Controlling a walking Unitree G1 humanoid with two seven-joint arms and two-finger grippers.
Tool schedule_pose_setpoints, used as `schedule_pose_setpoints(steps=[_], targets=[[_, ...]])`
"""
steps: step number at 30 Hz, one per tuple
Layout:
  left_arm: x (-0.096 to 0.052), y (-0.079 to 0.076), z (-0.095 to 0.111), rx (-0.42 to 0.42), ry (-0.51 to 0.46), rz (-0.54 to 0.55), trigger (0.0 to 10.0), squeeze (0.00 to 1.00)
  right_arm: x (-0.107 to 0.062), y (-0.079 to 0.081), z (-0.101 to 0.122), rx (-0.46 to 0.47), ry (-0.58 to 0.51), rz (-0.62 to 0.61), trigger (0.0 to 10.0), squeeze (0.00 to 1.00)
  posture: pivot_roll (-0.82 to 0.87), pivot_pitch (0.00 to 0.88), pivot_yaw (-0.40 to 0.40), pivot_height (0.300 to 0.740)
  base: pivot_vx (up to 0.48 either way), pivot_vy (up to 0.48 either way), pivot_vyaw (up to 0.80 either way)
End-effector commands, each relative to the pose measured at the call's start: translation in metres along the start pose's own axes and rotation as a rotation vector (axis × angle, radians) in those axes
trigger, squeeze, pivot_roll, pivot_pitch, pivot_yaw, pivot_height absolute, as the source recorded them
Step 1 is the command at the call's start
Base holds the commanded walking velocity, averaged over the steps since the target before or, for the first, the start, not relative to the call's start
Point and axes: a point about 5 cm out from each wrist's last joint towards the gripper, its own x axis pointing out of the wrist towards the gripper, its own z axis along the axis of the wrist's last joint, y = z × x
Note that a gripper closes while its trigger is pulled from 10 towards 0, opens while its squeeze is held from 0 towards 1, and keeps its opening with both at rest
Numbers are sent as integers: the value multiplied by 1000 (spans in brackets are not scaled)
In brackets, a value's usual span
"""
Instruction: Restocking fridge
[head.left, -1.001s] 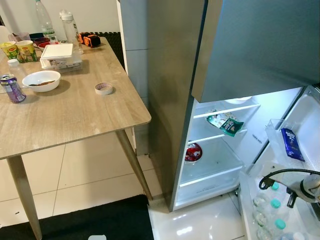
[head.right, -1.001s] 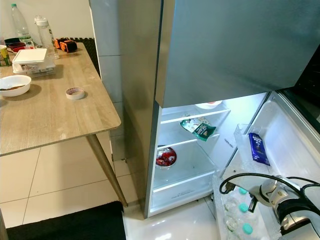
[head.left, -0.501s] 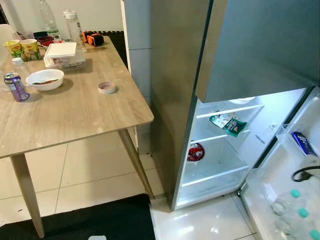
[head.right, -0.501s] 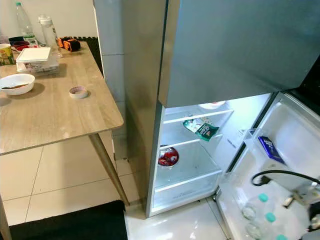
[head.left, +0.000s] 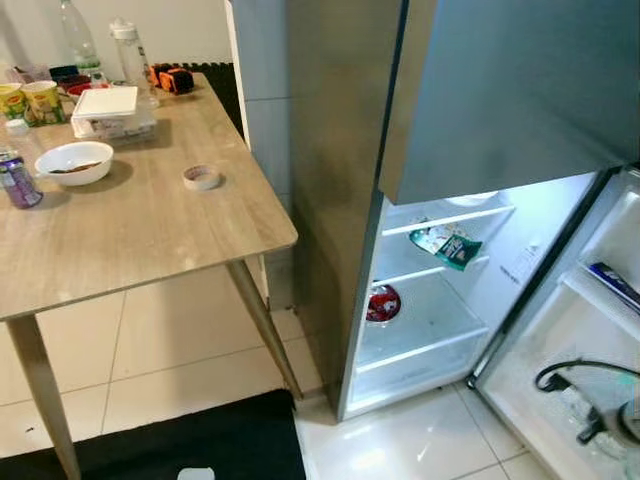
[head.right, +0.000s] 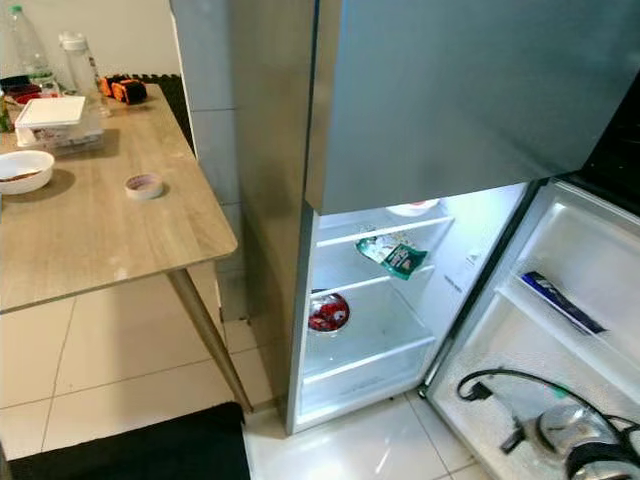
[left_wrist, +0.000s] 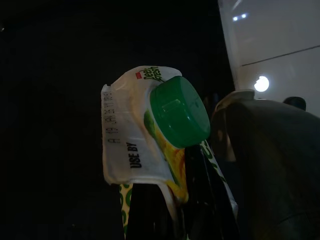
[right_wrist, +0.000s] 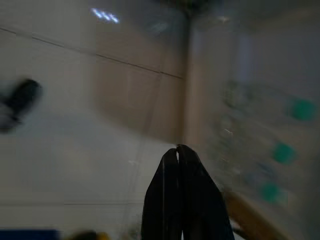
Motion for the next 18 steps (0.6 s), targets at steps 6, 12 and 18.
schedule_pose_setpoints(steps=[6, 12, 18], targets=[[-1, -4, -5, -1, 14, -8, 10000, 0, 24, 65, -30, 163, 30, 112, 10000, 0, -87, 0, -35, 740, 0, 0, -771], [-2, 4, -5, 16, 19, 22, 10000, 0, 31, 123, -70, 280, 133, 140, 10000, 0, -83, 0, -32, 740, 0, 0, -775], [-2, 7, -4, 52, 23, 26, 10000, 0, 29, 155, -96, 322, 209, 162, 10000, 0, -73, 0, -17, 740, 0, 0, -775]])
